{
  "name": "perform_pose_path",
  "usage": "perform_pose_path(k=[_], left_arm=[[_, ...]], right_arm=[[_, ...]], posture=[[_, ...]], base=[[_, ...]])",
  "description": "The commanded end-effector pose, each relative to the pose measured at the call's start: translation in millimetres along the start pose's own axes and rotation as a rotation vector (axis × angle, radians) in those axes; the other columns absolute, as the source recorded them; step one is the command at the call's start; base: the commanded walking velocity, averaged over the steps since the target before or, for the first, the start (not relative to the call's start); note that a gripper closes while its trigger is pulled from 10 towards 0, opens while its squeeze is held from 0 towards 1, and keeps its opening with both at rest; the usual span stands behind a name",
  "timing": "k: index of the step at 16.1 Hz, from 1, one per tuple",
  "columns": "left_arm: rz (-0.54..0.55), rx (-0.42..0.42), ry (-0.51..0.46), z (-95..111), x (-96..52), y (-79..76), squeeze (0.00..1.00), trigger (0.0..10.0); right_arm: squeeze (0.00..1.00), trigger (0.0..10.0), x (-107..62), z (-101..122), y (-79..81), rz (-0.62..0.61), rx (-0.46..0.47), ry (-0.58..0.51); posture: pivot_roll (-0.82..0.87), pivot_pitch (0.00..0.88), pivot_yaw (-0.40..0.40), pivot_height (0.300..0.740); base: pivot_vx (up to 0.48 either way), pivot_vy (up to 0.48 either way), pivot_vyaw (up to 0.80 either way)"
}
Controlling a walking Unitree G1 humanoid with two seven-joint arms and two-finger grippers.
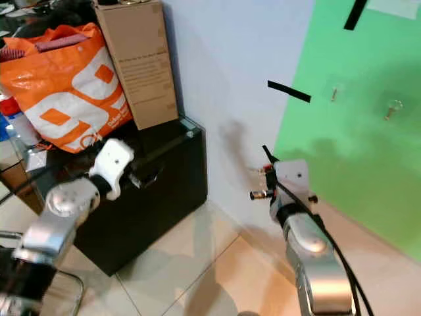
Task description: Hang keys on a hook
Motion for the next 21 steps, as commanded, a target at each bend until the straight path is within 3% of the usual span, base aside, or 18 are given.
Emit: perform_pose_path(k=[1, 2, 4, 7, 8, 10, 13, 15, 19, 21], left_arm=[[-0.022, -0.001, -0.016, 3, 1.3, 1.0, 0.0, 10.0], [-0.08, -0.036, -0.049, 11, 4.6, -2.6, 0.0, 10.0], [-0.386, -0.155, -0.187, 40, 5.6, -36.4, 0.0, 10.0], [-0.486, -0.184, -0.23, 52, 8.9, -47.7, 0.0, 10.0], [-0.625, -0.202, -0.254, 63, 11.0, -65.6, 0.0, 10.0], [-0.696, -0.208, -0.261, 66, 17.5, -71.5, 0.0, 10.0], [-0.625, -0.234, -0.246, 62, 37.7, -58.5, 0.0, 10.0], [-0.494, -0.252, -0.259, 64, 49.0, -34.1, 0.0, 10.0], [-0.406, -0.286, -0.268, 61, 51.3, -11.0, 0.0, 10.0], [-0.402, -0.278, -0.26, 58, 51.7, -10.5, 0.0, 10.0]], right_arm=[[0.0, 10.0, 1.2, 6, 6.6, 0.035, -0.009, -0.022], [0.0, 10.0, 3.2, 11, 12.4, 0.076, -0.032, -0.028], [0.0, 10.0, 4.1, 25, 36.3, 0.223, -0.124, -0.033], [0.0, 10.0, 3.4, 28, 43.1, 0.266, -0.166, -0.028], [0.0, 10.0, 2.2, 34, 48.7, 0.298, -0.2, -0.033], [0.0, 10.0, 0.5, 38, 53.9, 0.329, -0.22, -0.035], [0.0, 10.0, -6.1, 39, 62.5, 0.38, -0.242, -0.033], [0.0, 10.0, -8.8, 39, 63.8, 0.389, -0.246, -0.029], [0.0, 10.0, -10.2, 37, 62.7, 0.387, -0.246, -0.014], [0.0, 10.0, -10.7, 37, 63.3, 0.387, -0.245, -0.011]], posture=[[-0.12, 0.0, 0.063, 0.74], [-0.12, 0.0, 0.061, 0.74], [-0.12, 0.0, 0.053, 0.74], [-0.13, 0.0, 0.051, 0.74], [-0.13, 0.0, 0.052, 0.74], [-0.15, 0.0, 0.06, 0.74], [-0.16, 0.0, 0.069, 0.74], [-0.16, 0.0, 0.076, 0.74], [-0.16, 0.0, 0.079, 0.74], [-0.16, 0.0, 0.081, 0.74]], base=[[0.0, 0.0, 0.0], [0.0, 0.0, 0.0], [0.0, 0.0, 0.0], [0.0, 0.0, 0.0], [0.0, 0.0, 0.0], [0.0, 0.0, 0.0], [0.0, 0.0, 0.0], [0.0, 0.0, 0.0], [0.0, 0.0, 0.0], [0.0, 0.0, 0.0]])
Point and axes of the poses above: a point about 5 cm out from each wrist's last joint towards the gripper, its own x axis pointing out of the wrist towards the gripper, its own z axis along the axis of the wrist's last joint, y = z × x, the point moved 6 cm from there along x, pointing out of the wrist towards the gripper, and after that the axes turned 5 degrees about x, right-handed, at the moved point
